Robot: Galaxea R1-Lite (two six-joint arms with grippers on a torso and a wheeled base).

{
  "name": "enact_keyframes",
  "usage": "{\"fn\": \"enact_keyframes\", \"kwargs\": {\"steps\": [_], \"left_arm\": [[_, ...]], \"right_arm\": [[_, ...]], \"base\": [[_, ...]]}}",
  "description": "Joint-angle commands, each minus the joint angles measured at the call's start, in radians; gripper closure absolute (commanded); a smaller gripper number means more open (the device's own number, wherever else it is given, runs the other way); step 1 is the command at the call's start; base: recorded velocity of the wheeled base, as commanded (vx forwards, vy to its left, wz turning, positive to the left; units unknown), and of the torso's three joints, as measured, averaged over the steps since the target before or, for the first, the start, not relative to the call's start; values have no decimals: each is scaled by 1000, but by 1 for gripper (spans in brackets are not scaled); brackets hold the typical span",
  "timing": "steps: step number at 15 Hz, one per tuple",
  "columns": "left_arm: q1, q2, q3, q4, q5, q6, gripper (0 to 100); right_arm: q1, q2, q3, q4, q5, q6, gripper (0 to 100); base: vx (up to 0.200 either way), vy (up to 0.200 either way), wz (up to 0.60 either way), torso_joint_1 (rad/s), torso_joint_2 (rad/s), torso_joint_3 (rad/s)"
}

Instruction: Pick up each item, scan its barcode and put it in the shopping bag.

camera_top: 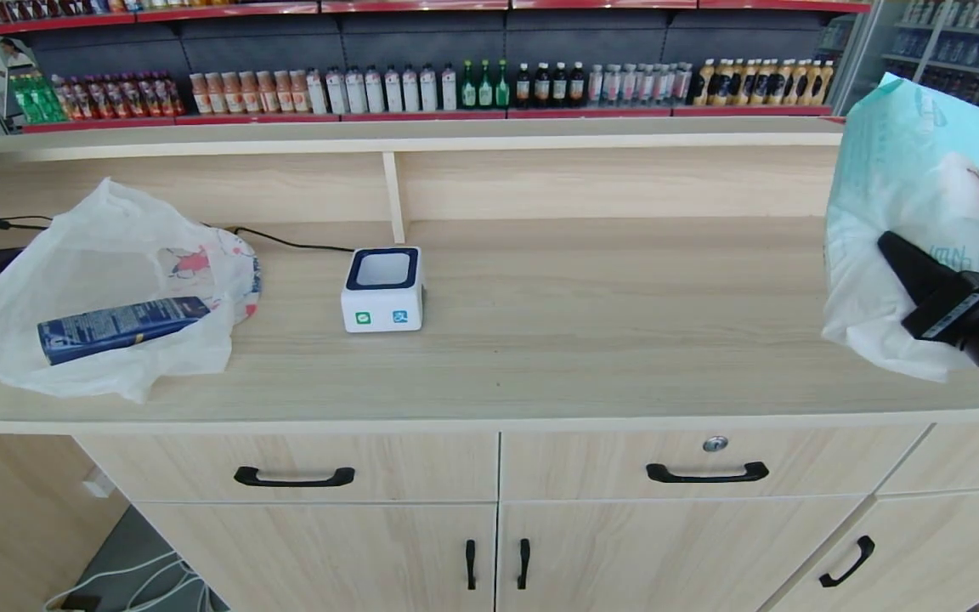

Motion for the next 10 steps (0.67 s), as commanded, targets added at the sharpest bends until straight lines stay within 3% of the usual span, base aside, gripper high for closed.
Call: {"fn": "enact_keyframes", "kwargs": {"steps": [1,5,10], "left_arm": [[0,0,0,0,1,0,0],[0,0,0,0,1,-2,0],[0,0,0,0,1,-3,0]], "right_arm": [[5,10,32,-33,3,-34,100],[2,56,12,-74,9,-67,100],[0,33,58,-83,14,-65,100]], "base": [[0,0,0,0,0,0],[0,0,0,0,0,0],[0,200,0,2,1,1]]}}
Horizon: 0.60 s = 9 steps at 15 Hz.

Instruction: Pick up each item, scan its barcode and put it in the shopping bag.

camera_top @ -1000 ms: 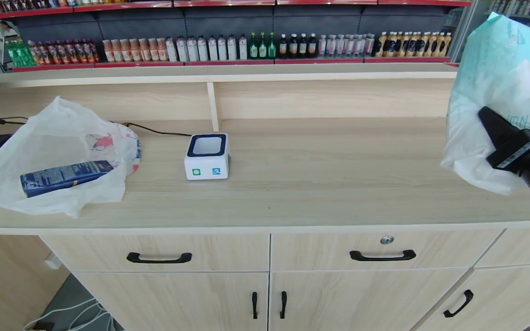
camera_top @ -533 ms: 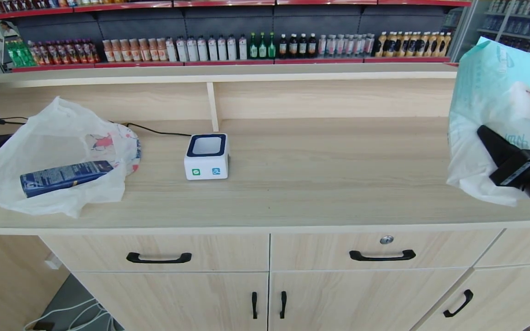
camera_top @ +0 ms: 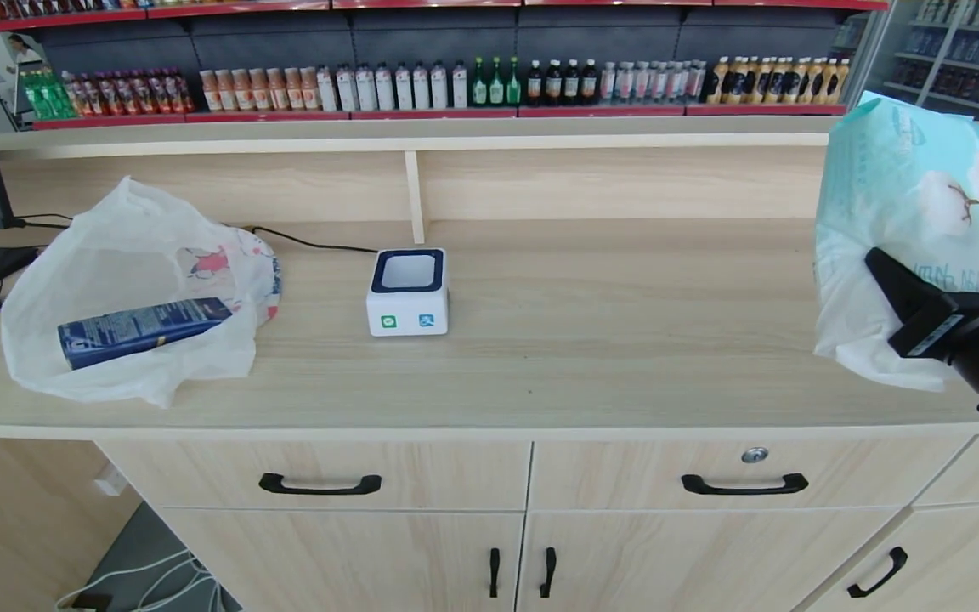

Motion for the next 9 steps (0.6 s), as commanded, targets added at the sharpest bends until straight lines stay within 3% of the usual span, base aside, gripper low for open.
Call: {"fn": "enact_keyframes", "kwargs": {"steps": [1,5,8,9], "left_arm": [[0,0,0,-1,0,1,0],[0,0,0,-1,0,0,0],[0,0,0,-1,0,3,0],[0,0,0,0,0,3,0]], "right_arm": [[-1,-6,15,2,0,1,100],[15,16,-13,8,14,6,100],[220,51,-129,51,23,101,100],[248,51,-128,51,17,105,100]], "base": [[0,200,0,2,7,2],[0,200,0,0,4,0],[0,200,0,4,-2,5],[0,200,0,2,-2,7]]}}
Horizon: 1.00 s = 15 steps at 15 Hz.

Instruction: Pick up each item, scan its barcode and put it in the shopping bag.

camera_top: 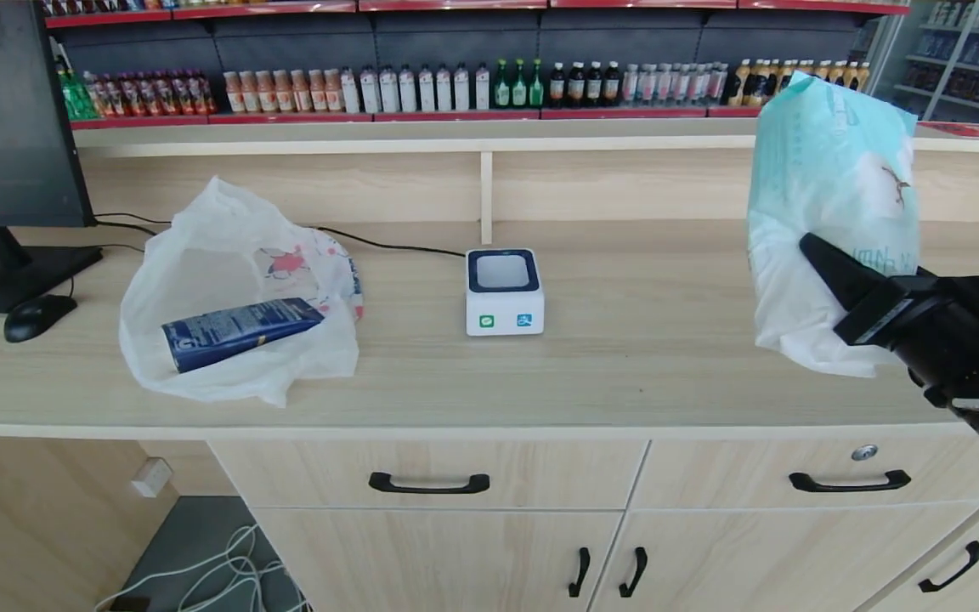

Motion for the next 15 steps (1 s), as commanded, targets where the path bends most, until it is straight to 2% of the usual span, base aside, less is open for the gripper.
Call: {"fn": "enact_keyframes", "kwargs": {"steps": [1,4,6,8,13,15], "left_arm": [[0,0,0,0,1,0,0],[0,0,0,0,1,0,0],[0,0,0,0,1,0,0],[0,0,0,0,1,-2,0],[0,0,0,0,1,0,0],[0,0,0,0,1,-2,0]], "right_arm": [[106,24,-28,6,-6,22,100],[220,8,39,-13,-16,15,100],[192,27,22,-71,-34,-17,100],[180,79,-48,-73,-37,-19,100],[177,162,-108,-91,-37,-31,100],[165,212,-163,-97,-39,-31,100]], "base": [[0,200,0,7,2,2],[0,200,0,-1,1,7],[0,200,0,0,-5,5],[0,200,0,2,2,7],[0,200,0,4,0,1],[0,0,0,0,0,0]]}}
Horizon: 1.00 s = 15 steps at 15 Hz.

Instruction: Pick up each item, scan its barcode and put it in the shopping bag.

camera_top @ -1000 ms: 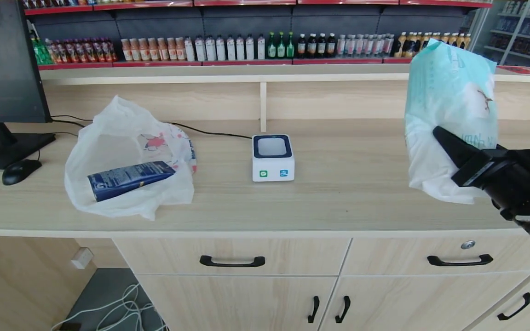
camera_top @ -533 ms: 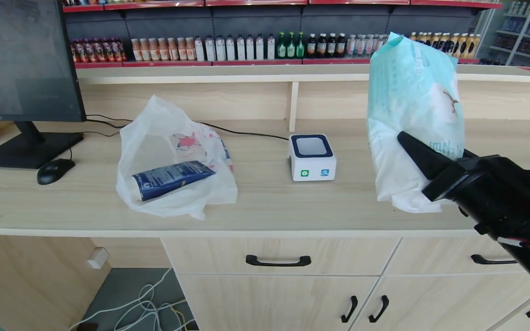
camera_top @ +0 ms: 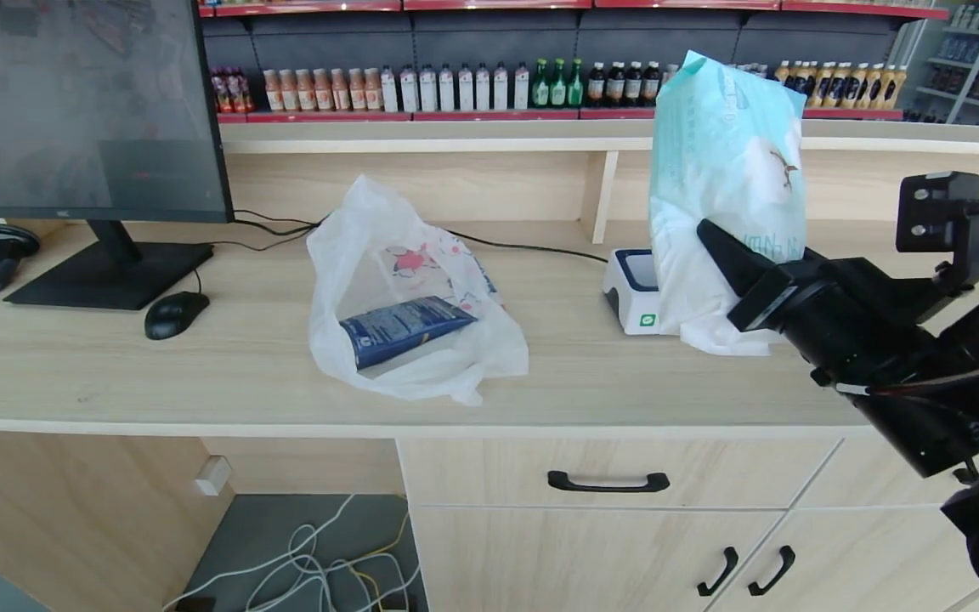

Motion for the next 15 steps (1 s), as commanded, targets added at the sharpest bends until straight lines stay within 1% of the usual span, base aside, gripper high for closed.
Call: {"fn": "enact_keyframes", "kwargs": {"steps": [1,4,8,12,15], "left_arm": [[0,0,0,-2,-2,-1,0],[0,0,0,0,0,-1,0],[0,0,0,0,-2,-1,0],[0,0,0,-3,-2,1,0],[0,0,0,-2,0,-2,0]], "right_arm": [[-10,78,-70,-1,-4,1,100],[-30,178,-188,2,-35,2,100],[-56,290,-368,2,-46,2,100],[-109,360,-464,2,-56,2,100],[-129,385,-470,1,-55,4,100]], "base": [[0,0,0,0,0,0],[0,0,0,0,0,0],[0,0,0,0,0,0],[0,0,0,0,0,0],[0,0,0,0,0,0]]}}
